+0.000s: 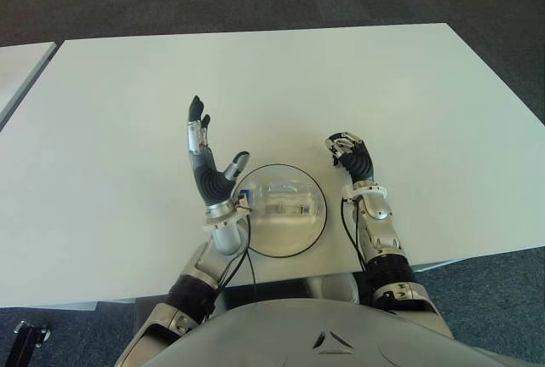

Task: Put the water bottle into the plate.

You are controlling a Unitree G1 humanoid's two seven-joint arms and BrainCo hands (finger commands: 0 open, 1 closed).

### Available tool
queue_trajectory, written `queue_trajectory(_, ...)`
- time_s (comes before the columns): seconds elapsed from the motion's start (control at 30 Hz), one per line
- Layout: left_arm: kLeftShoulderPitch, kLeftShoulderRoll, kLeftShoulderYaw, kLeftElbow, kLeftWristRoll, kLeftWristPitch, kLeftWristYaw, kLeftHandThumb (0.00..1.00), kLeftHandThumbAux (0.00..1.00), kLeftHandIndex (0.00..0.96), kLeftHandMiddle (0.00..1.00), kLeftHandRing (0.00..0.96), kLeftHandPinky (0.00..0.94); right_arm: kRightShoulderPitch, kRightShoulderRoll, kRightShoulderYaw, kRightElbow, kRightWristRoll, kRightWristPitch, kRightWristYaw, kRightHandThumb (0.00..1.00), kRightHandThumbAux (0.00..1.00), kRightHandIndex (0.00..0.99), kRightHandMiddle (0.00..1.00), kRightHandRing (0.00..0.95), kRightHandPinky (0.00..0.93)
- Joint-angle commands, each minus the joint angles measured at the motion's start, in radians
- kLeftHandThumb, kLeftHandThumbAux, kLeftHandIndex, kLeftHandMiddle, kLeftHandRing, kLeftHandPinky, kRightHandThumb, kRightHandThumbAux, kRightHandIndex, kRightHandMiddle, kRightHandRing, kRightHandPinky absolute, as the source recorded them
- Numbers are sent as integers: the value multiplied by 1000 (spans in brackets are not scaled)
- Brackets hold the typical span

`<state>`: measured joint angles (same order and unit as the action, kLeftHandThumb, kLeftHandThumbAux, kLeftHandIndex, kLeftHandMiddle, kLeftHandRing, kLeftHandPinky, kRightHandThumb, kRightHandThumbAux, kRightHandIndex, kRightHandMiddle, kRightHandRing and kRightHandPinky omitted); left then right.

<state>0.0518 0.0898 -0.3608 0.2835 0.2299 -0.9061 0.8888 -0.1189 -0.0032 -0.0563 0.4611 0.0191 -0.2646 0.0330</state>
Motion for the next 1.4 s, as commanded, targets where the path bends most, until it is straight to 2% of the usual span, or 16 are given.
queue_trajectory(0.03, 29, 5, 17, -62, -505, -51, -285, 131, 533, 0, 2, 0, 0, 17, 5, 5, 12, -6, 27, -12, 704, 727, 439, 768, 753, 741)
queue_trajectory(0.1, 45, 5, 27, -100, -604, -15, -342, 151, 621, 17, 32, 0, 31, 17, 6, 5, 11, -8, 31, -16, 703, 727, 439, 766, 752, 737)
queue_trajectory(0.27, 87, -2, 63, -156, -708, 57, -413, 192, 774, 111, 108, 67, 151, 17, 7, 7, 10, -10, 30, -20, 703, 727, 438, 762, 749, 735)
queue_trajectory(0.43, 139, 4, 108, -213, -763, 131, -457, 253, 804, 206, 189, 170, 278, 18, 5, 8, 6, -14, 32, -23, 704, 727, 439, 768, 756, 757)
queue_trajectory(0.47, 144, 1, 120, -221, -769, 148, -464, 263, 813, 232, 223, 228, 332, 18, 4, 8, 5, -14, 33, -23, 704, 727, 439, 767, 755, 751)
queue_trajectory(0.63, 173, -25, 201, -248, -790, 240, -516, 286, 838, 311, 324, 360, 442, 17, 2, 9, 9, -13, 33, -21, 704, 727, 439, 766, 753, 738)
queue_trajectory(0.77, 187, -52, 274, -230, -787, 292, -564, 308, 843, 371, 399, 423, 478, 17, 2, 9, 11, -11, 31, -19, 703, 727, 438, 763, 748, 728)
queue_trajectory(0.8, 188, -59, 290, -223, -782, 300, -575, 447, 797, 390, 425, 440, 487, 18, 2, 9, 11, -11, 31, -19, 703, 727, 438, 762, 747, 727)
queue_trajectory(0.83, 188, -66, 305, -213, -775, 306, -586, 537, 768, 402, 442, 451, 493, 18, 2, 10, 10, -11, 31, -19, 703, 728, 438, 762, 747, 726)
queue_trajectory(0.87, 188, -74, 317, -208, -767, 311, -596, 595, 749, 411, 463, 464, 504, 18, 1, 9, 10, -11, 31, -18, 703, 728, 438, 761, 746, 725)
queue_trajectory(0.93, 184, -82, 341, -189, -743, 321, -618, 647, 732, 420, 493, 486, 522, 19, 1, 10, 8, -11, 34, -17, 703, 728, 438, 761, 746, 725)
queue_trajectory(1.2, 173, -79, 407, -157, -631, 380, -676, 702, 711, 435, 575, 566, 580, 19, 1, 10, 5, -5, 39, -12, 704, 727, 438, 763, 749, 730)
queue_trajectory(1.4, 179, -34, 435, -140, -548, 443, -736, 704, 710, 436, 613, 601, 610, 17, 0, 8, 11, -4, 33, -7, 703, 727, 438, 764, 750, 735)
